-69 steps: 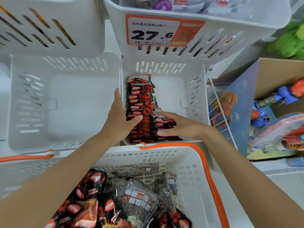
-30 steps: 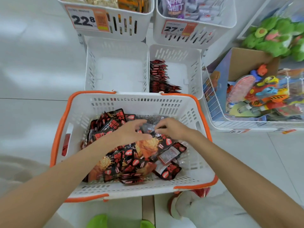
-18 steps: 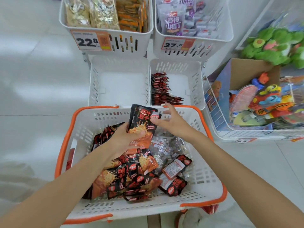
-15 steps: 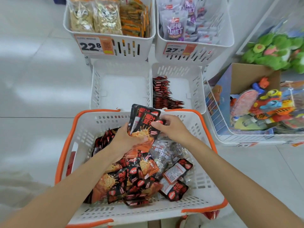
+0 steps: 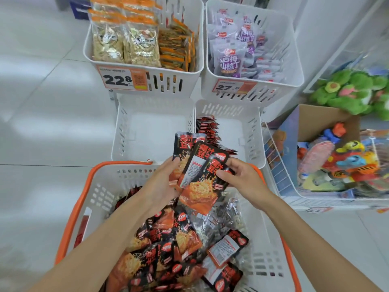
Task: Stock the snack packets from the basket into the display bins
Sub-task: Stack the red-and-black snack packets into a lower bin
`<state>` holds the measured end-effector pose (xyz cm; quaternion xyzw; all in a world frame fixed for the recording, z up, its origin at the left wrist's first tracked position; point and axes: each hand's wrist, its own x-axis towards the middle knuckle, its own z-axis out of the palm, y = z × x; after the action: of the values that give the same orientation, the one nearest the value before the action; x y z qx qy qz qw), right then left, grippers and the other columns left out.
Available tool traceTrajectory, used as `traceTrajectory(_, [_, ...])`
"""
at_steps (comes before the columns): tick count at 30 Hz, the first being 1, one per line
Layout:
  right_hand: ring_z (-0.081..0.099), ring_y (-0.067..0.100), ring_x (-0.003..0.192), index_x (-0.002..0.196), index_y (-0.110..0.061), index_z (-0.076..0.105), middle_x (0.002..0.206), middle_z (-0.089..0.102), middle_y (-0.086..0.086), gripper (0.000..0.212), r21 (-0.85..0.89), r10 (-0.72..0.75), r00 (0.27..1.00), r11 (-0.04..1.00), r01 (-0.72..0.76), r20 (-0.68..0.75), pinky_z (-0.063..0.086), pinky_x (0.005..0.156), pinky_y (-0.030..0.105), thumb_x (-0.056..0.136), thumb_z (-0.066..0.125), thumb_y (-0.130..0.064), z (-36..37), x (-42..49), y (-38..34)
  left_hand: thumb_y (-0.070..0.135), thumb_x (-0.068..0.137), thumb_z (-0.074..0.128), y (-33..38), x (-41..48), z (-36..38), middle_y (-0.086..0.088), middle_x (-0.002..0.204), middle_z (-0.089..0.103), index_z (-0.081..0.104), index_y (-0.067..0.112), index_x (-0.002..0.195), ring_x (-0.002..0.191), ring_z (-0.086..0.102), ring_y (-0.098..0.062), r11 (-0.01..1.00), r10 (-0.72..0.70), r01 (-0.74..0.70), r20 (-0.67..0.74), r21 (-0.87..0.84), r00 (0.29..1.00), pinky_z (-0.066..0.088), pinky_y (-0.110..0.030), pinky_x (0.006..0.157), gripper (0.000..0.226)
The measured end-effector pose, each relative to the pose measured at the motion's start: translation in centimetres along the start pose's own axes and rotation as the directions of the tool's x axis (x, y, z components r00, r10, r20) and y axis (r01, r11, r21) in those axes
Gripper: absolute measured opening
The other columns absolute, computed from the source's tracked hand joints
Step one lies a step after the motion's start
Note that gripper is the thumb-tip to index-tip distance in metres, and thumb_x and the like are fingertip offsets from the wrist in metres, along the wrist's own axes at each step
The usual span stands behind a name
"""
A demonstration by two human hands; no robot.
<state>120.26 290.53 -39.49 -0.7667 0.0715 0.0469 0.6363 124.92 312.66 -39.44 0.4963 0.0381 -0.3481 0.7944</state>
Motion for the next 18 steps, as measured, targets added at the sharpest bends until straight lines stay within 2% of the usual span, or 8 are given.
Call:
traceTrajectory(2, [0.062,0.007,0.094,0.088,-0.028,0.068,0.093,0.068,-0.015,0.007,0.038,0.039,0.999,0.999,-0.039,-0.001,0.05,0.083,0.033,0.086,0.074,-0.025,-0.5,0.2,0.6,0.032,0.103,0.043,0.1,0.1,-0.1,-0.009,0.131,0.063,0.051,0.018,0.136,0.119,0.061,-0.028,0.999,-0.014,0.011,0.064,0.046,0.998,0.048,-0.052,0.1,0.037])
traceTrajectory(5, [0.053,0.012,0.102,0.086,-0.039,0.069,0.098,0.059,-0.014,0.026,0.071,0.067,0.996,0.995,-0.063,-0.051,0.05,0.089,0.039,0.068,0.083,-0.05,-0.6,0.6,1.0,0.031,0.088,0.066,-0.4,0.3,-0.1,-0.003,0.131,0.064,0.052,0.026,0.134,0.118,0.062,-0.026,0.992,-0.031,0.015,0.119,0.129,0.992,0.05,-0.056,0.096,0.048])
traceTrajectory(7, [0.057,0.005,0.089,0.089,-0.031,0.066,0.091,0.061,-0.012,0.025,0.077,0.041,0.994,0.996,-0.034,-0.099,0.05,0.08,0.031,0.074,0.082,-0.043,0.2,0.7,0.7,0.027,0.08,0.08,-1.1,0.4,0.6,-0.002,0.127,0.066,0.05,0.032,0.134,0.114,0.065,-0.025,0.968,-0.042,0.01,0.123,0.251,0.991,0.053,-0.053,0.093,0.062])
traceTrajectory(9, [0.059,0.005,0.076,0.094,-0.019,0.06,0.084,0.061,-0.007,0.023,-0.034,-0.002,0.988,0.999,-0.004,-0.154,0.049,0.07,0.029,0.083,0.077,-0.031,1.2,0.7,-0.1,0.018,0.08,0.081,-2.0,0.9,1.3,0.003,0.122,0.068,0.049,0.035,0.135,0.11,0.066,-0.02,0.931,-0.014,-0.018,0.085,0.365,0.996,0.053,-0.047,0.094,0.066])
traceTrajectory(11, [0.06,0.011,0.092,0.112,-0.019,0.051,0.103,0.06,-0.004,0.041,-0.194,-0.005,0.984,0.981,-0.03,-0.179,0.05,0.079,0.033,0.083,0.075,-0.035,1.4,0.9,-0.8,0.015,0.084,0.077,-2.1,1.6,1.6,0.009,0.124,0.065,0.044,0.035,0.139,0.113,0.063,-0.015,0.901,0.013,-0.03,0.042,0.432,0.999,0.048,-0.04,0.101,0.068])
traceTrajectory(14, [0.065,0.012,0.107,0.138,-0.033,0.034,0.126,0.058,-0.01,0.071,-0.014,0.18,0.984,0.984,-0.18,0.008,0.056,0.077,0.03,0.083,0.077,-0.025,-1.1,1.6,-2.0,0.032,0.085,0.073,-1.3,3.0,2.5,0.011,0.133,0.055,0.033,0.028,0.145,0.115,0.057,-0.012,0.707,0.027,-0.059,0.057,0.705,0.998,0.043,-0.031,0.101,0.072])
traceTrajectory(16, [0.069,0.014,0.099,0.128,-0.024,0.051,0.114,0.07,-0.005,0.052,0.015,0.219,0.963,0.974,-0.224,0.156,0.057,0.073,0.026,0.084,0.074,-0.009,-3.7,2.4,-2.7,0.036,0.087,0.07,-0.3,4.5,3.7,0.012,0.127,0.055,0.034,0.025,0.134,0.104,0.058,-0.004,0.539,0.033,-0.141,0.146,0.83,0.989,0.045,-0.017,0.088,0.06])
traceTrajectory(18, [0.07,0.02,0.098,0.122,-0.012,0.059,0.11,0.073,0.006,0.043,-0.035,0.191,0.972,0.982,-0.188,0.135,0.057,0.076,0.03,0.083,0.074,-0.006,-6.2,3.6,-2.7,0.04,0.085,0.071,0.7,7.0,5.0,0.012,0.125,0.053,0.03,0.026,0.136,0.106,0.057,-0.006,0.489,0.004,-0.197,0.224,0.85,0.975,0.046,-0.019,0.088,0.067])
